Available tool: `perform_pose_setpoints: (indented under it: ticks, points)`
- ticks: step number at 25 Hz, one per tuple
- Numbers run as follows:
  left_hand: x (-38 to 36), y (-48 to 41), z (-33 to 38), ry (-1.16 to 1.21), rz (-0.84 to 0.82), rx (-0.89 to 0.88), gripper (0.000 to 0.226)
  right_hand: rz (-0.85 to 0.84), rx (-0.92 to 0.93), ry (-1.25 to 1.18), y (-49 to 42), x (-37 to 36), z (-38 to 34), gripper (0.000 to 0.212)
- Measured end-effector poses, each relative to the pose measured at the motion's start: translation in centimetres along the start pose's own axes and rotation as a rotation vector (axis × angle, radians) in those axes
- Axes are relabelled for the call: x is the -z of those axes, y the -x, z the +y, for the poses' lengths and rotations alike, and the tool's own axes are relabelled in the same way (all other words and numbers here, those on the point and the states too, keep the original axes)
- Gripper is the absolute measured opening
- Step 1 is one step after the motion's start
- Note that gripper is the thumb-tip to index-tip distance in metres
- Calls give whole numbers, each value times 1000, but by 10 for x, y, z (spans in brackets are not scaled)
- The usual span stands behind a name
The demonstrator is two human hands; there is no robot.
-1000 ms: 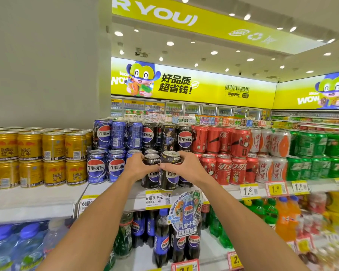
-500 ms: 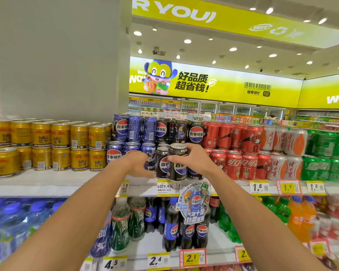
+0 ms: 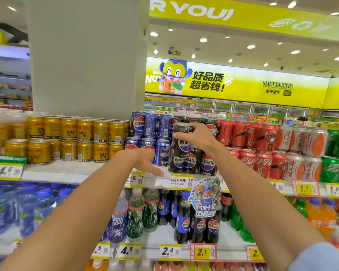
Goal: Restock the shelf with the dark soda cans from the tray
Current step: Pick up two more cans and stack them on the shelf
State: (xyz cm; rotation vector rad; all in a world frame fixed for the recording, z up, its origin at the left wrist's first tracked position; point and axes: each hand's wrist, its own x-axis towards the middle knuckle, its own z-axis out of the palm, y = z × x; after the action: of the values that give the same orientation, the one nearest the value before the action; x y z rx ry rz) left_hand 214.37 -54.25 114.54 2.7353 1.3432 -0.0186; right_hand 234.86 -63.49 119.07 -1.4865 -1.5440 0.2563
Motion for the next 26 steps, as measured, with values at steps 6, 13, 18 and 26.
perform_pose_setpoints:
  ticks: [6,13,18,26]
  points:
    - [2,-16,-18,32,16,33,117,33,-12,-17,-55,-5,-6,92]
    - [-8,-44,-40,62,-10,53,120,41,-6,171,-103,-16,6,83]
    - [-10,-55,-42,52,-22,44,121,99,5,379,-118,-22,10,70]
    - [-15,-64,-41,60,-26,51,115,127,39,578,-134,-32,19,52]
